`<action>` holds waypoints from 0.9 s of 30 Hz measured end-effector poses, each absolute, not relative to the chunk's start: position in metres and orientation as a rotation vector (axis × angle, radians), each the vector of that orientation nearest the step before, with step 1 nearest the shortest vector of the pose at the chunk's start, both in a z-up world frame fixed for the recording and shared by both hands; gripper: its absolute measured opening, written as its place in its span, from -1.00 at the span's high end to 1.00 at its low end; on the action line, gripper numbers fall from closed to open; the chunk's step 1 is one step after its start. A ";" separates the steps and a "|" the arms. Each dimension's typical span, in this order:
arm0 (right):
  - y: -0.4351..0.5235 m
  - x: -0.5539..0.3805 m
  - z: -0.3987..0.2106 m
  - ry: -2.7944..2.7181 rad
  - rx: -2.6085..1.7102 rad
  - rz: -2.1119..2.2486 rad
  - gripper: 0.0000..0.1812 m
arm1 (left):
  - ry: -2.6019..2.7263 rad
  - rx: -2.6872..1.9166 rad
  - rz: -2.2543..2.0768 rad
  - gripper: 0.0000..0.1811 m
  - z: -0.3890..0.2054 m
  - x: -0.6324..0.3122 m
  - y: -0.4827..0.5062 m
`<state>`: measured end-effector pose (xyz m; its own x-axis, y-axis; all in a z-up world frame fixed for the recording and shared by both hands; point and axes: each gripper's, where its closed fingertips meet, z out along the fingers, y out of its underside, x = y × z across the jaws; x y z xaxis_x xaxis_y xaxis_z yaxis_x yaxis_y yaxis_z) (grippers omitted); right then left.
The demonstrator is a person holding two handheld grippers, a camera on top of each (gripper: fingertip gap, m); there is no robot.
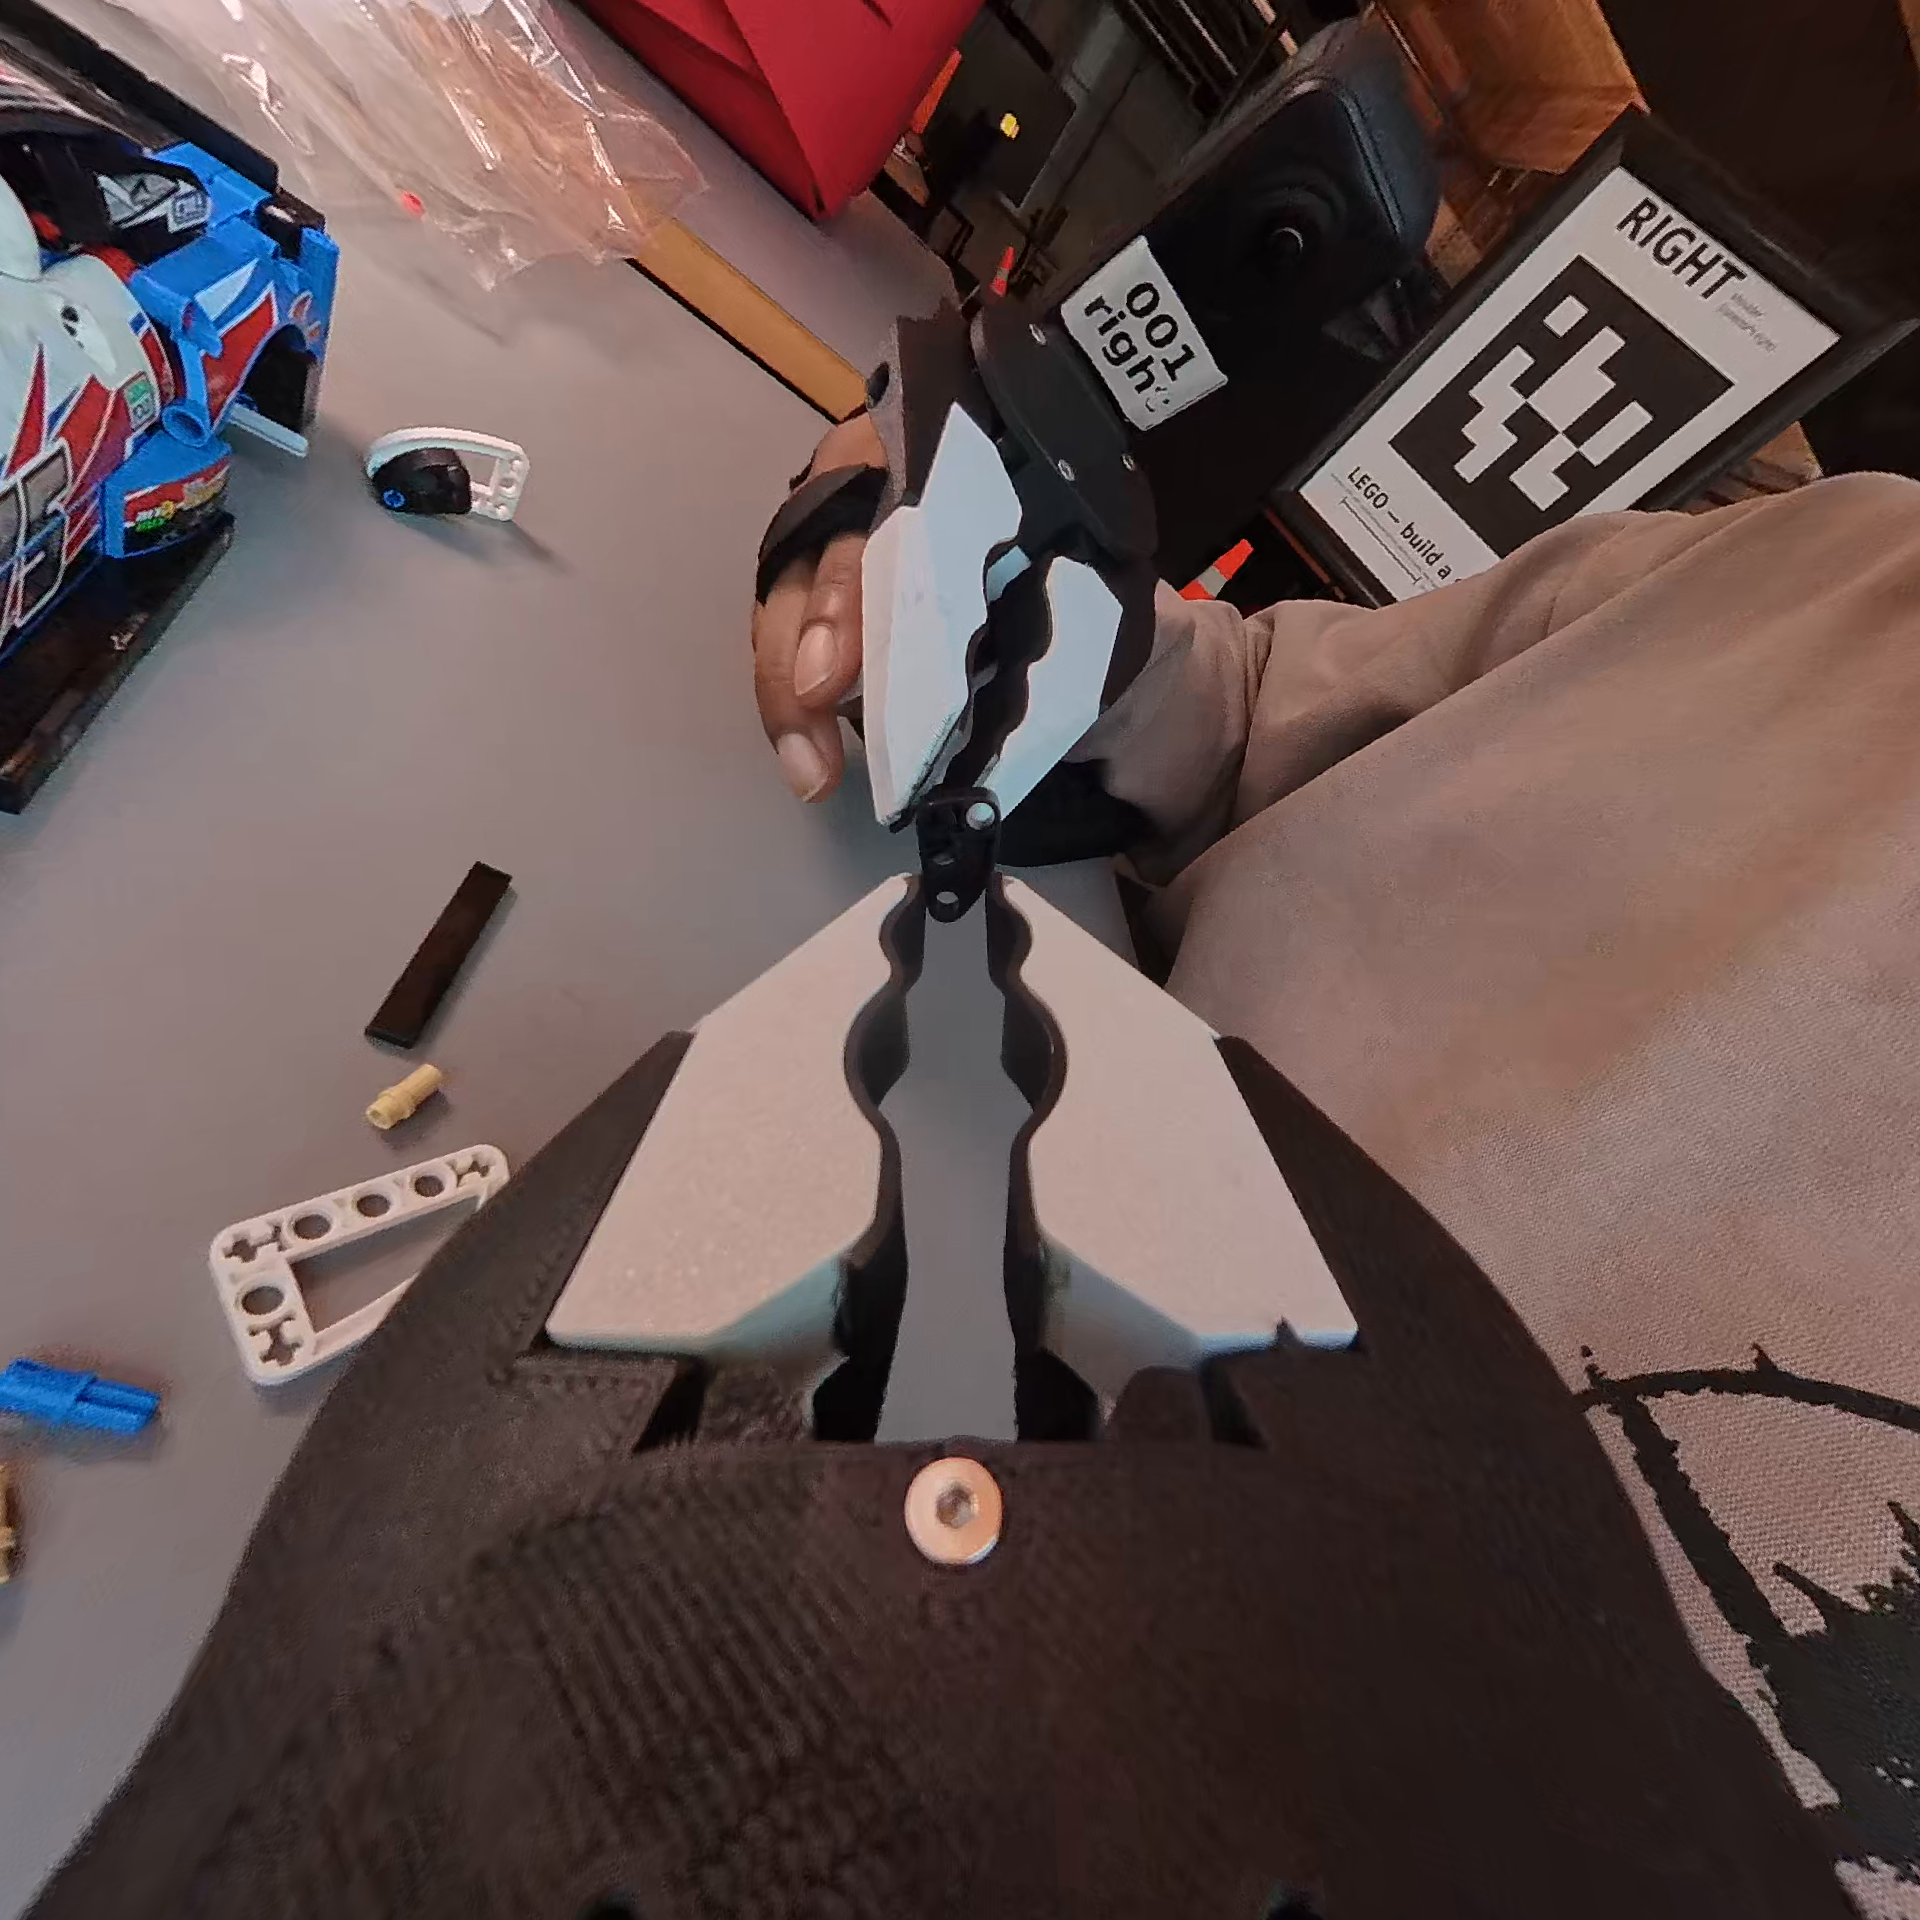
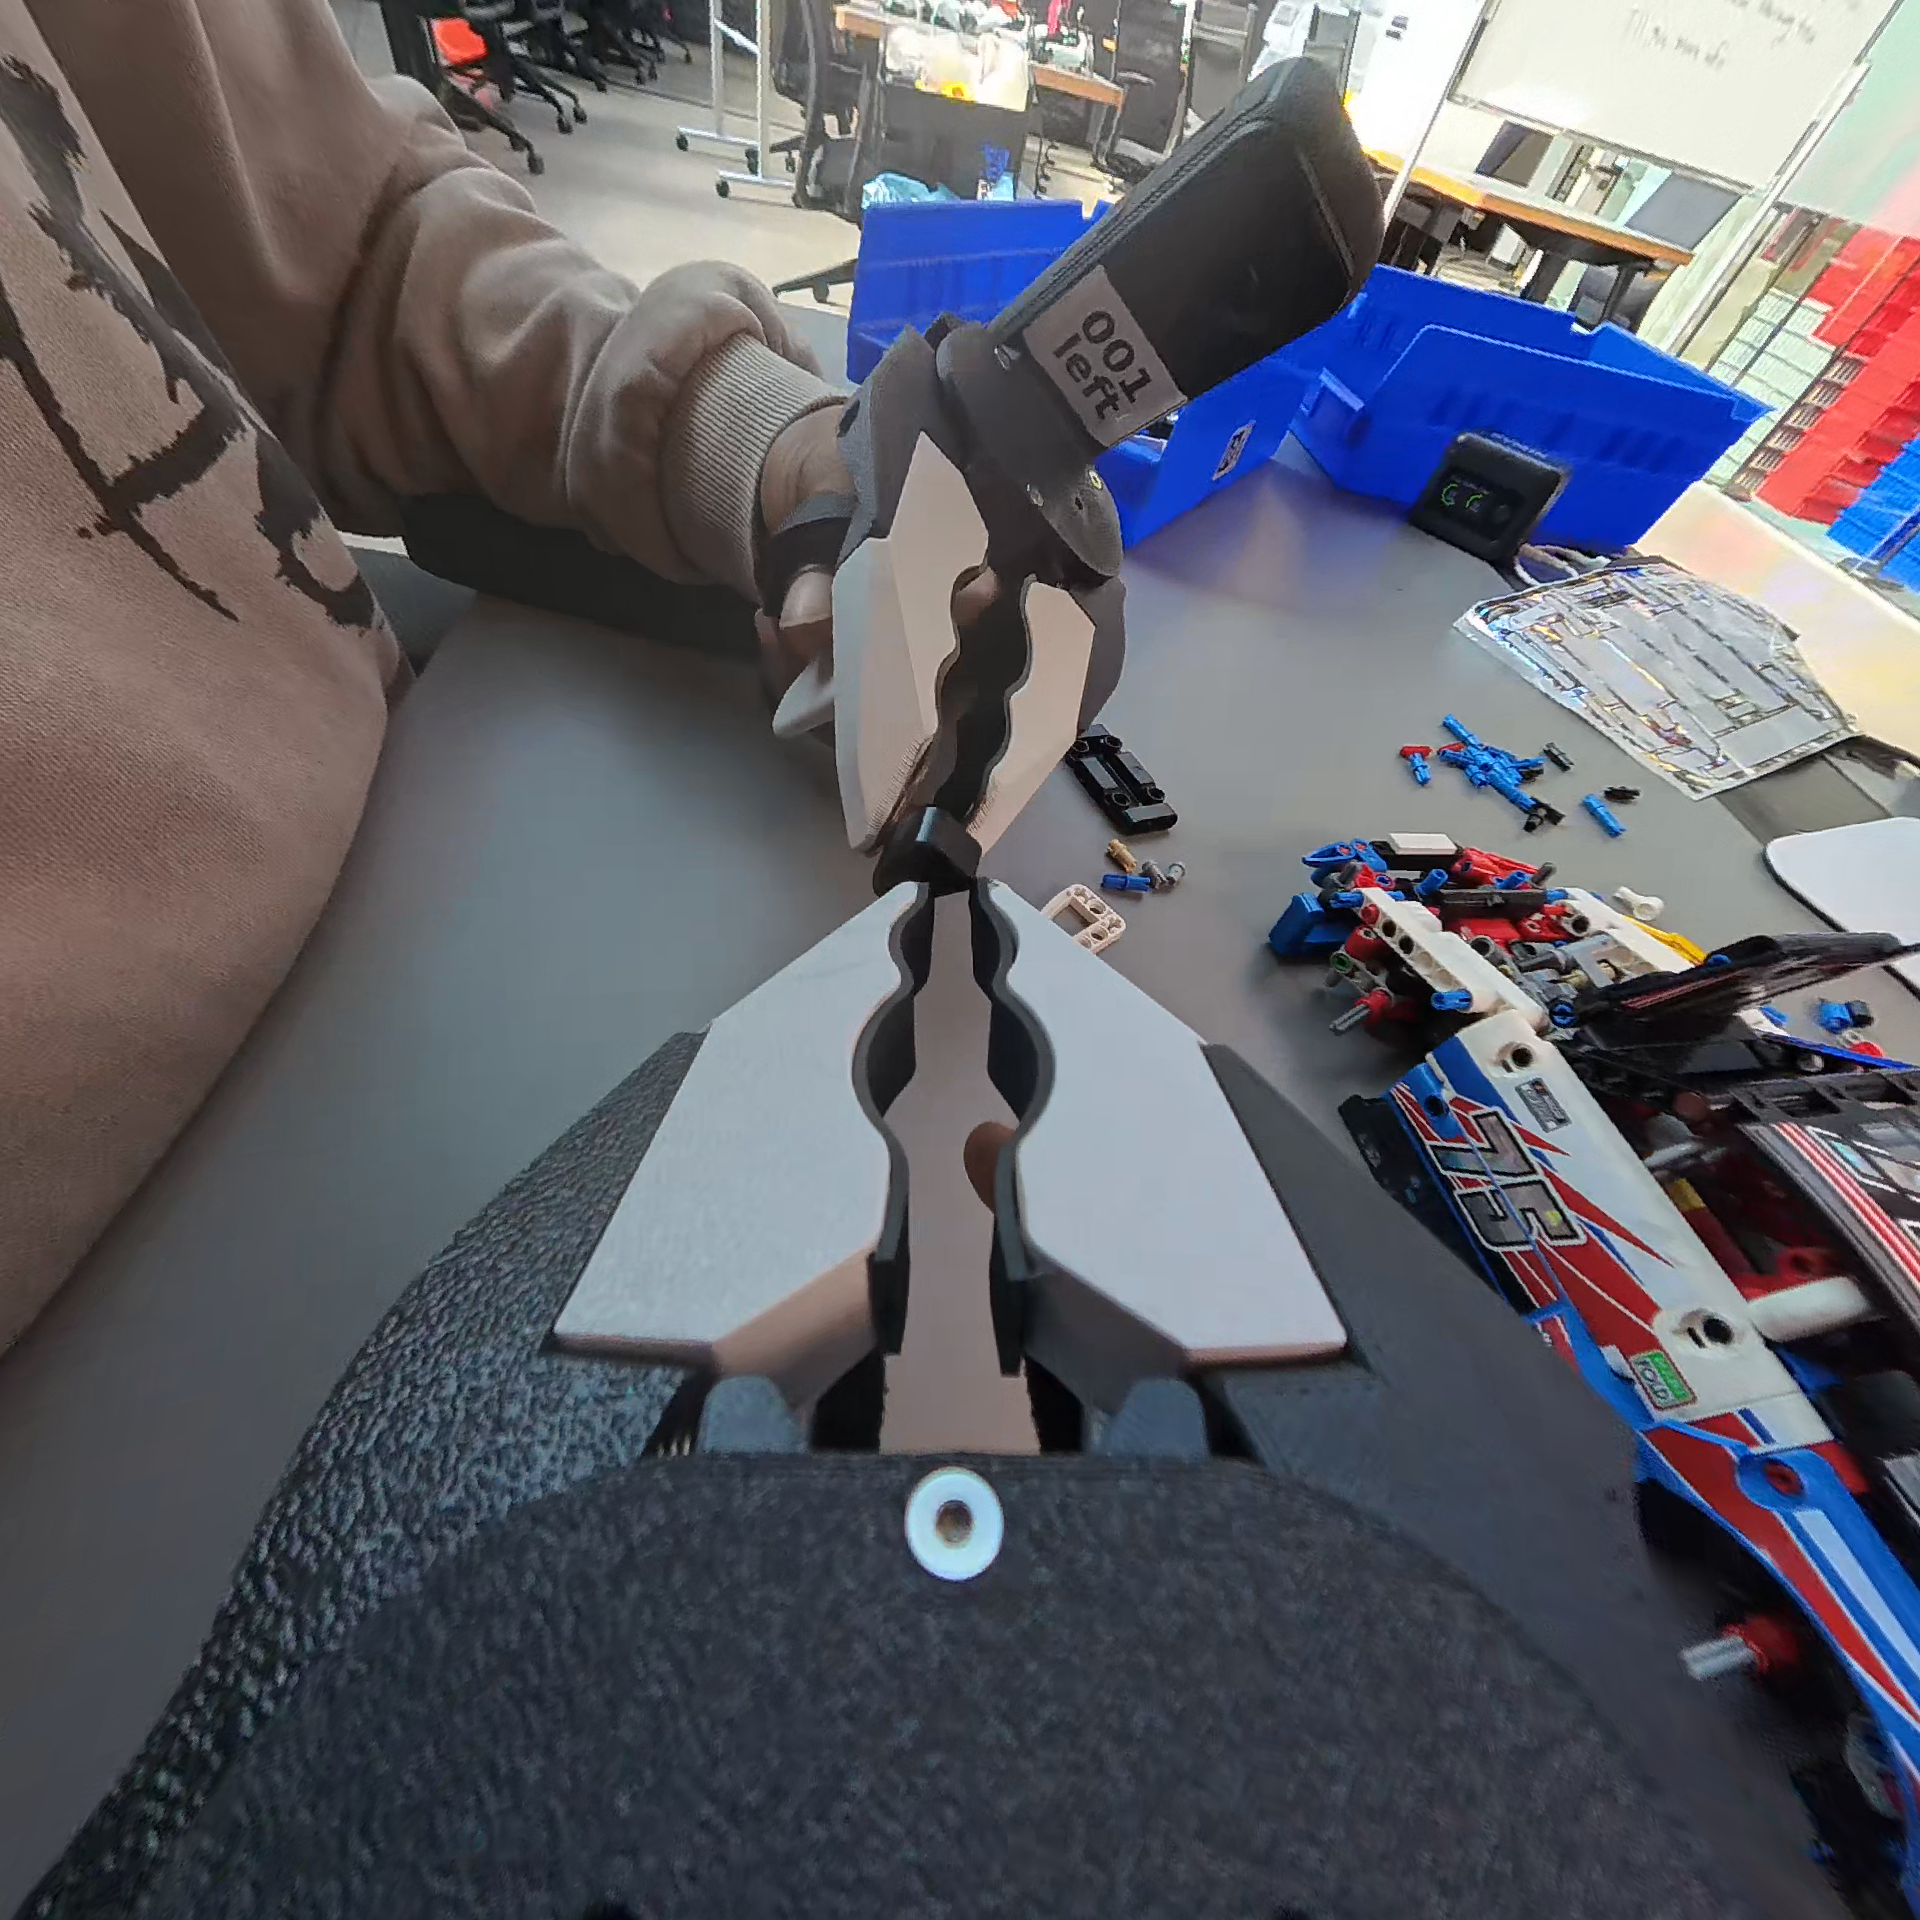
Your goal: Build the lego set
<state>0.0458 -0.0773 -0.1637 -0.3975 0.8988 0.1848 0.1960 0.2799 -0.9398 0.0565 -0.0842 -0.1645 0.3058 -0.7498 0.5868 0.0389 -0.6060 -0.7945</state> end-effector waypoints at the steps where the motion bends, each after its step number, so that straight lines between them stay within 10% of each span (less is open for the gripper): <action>1: -0.078 0.046 -0.162 -1.780 -0.995 1.176 0.96 | 0.651 -1.835 -1.362 0.90 -0.164 0.057 -0.085; 20: -0.080 0.041 -0.148 -1.674 -1.091 1.372 0.86 | 0.786 -1.706 -1.000 0.90 -0.159 0.055 -0.077; 27: -0.075 0.050 -0.203 -2.085 -1.097 0.834 0.86 | 0.982 -1.858 -0.722 0.77 -0.193 0.044 -0.076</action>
